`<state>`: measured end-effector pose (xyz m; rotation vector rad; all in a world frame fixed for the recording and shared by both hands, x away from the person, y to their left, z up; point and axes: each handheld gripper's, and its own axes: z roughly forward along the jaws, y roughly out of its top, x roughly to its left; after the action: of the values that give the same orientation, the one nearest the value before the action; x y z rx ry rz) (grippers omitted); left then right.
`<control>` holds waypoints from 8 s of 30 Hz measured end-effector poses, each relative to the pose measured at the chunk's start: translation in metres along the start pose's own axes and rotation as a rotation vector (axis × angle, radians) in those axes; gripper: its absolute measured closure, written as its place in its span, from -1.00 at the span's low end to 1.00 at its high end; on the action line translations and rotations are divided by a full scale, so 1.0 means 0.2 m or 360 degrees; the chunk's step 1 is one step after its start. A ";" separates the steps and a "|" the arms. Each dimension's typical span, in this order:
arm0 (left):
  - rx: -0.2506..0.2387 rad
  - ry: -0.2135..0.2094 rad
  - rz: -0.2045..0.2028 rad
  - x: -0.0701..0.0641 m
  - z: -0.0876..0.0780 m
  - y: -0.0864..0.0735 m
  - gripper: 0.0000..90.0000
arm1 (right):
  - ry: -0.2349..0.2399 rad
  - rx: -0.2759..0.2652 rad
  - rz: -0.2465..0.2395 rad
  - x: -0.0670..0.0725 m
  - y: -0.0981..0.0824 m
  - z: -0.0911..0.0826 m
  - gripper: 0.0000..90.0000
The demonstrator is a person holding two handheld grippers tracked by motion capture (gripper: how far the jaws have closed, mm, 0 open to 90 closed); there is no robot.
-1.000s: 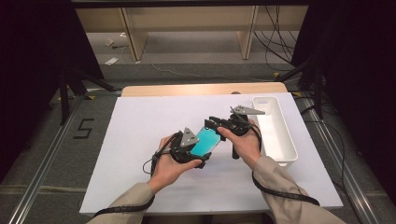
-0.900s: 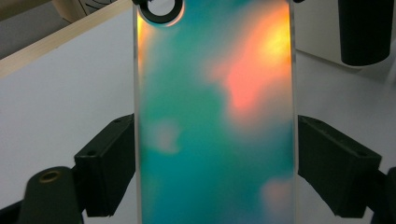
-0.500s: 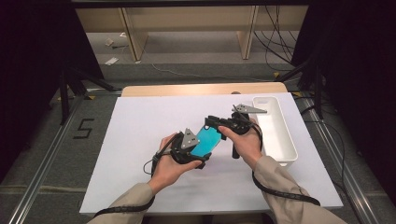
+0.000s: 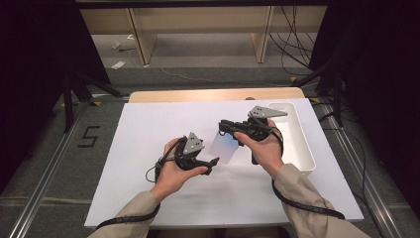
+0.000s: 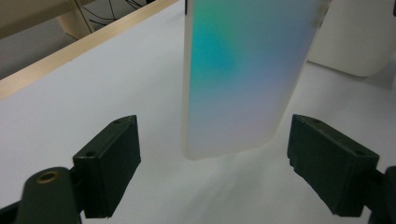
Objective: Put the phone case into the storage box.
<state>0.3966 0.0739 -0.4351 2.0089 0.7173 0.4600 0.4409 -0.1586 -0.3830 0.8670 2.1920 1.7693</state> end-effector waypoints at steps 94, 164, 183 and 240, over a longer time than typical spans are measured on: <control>0.0072 -0.0465 0.0235 -0.03 0.08 -0.08 0.44 | 0.0574 0.0283 -0.0400 0.09 0.06 -0.01 0.78; 0.0167 0.0011 -0.0281 0.09 0.00 -0.05 0.78 | -0.0046 0.0020 -0.0051 0.03 -0.08 0.06 -0.81; 0.0166 -0.0027 -0.0252 0.02 0.04 -0.02 0.79 | -0.0072 -0.0051 -0.0012 0.08 -0.08 0.11 -0.84; 0.0085 -0.0099 -0.0203 -0.02 0.05 0.01 0.57 | -0.0164 -0.0129 -0.0007 0.11 -0.08 0.10 -0.58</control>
<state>0.4002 0.0628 -0.4384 2.0038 0.8210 0.3051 0.4288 -0.1323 -0.3982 0.9131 2.0423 1.7570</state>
